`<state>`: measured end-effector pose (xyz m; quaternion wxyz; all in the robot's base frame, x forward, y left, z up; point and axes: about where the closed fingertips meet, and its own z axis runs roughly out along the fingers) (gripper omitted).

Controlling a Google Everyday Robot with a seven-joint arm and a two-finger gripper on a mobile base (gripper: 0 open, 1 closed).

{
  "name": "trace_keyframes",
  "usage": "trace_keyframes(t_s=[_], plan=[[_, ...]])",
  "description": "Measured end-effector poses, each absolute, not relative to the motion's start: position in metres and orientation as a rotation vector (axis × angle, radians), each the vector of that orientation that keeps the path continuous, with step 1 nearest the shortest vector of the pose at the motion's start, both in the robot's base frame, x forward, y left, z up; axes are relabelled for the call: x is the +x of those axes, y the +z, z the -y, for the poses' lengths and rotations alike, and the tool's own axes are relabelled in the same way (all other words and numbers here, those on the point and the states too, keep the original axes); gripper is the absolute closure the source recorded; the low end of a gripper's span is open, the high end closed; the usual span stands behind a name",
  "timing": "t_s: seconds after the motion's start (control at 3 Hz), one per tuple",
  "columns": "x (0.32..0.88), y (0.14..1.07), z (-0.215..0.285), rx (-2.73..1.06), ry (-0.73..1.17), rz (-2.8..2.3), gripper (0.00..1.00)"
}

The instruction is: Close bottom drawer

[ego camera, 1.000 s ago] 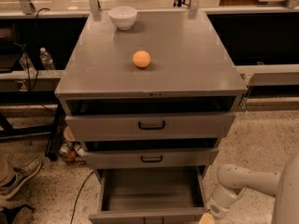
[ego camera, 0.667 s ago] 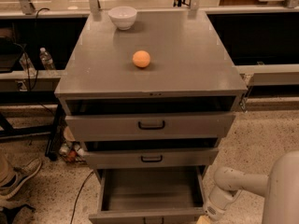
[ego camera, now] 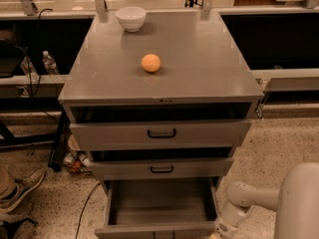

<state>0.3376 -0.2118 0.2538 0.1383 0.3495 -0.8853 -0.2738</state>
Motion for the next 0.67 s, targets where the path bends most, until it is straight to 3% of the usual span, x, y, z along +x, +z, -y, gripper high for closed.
trace_keyframes(t_s=[0.33,0.67], plan=[[0.334,0.233,0.207,1.015,-0.784,2.575,0.95],[0.336,0.210,0.205,1.019,-0.804,2.628,1.00]])
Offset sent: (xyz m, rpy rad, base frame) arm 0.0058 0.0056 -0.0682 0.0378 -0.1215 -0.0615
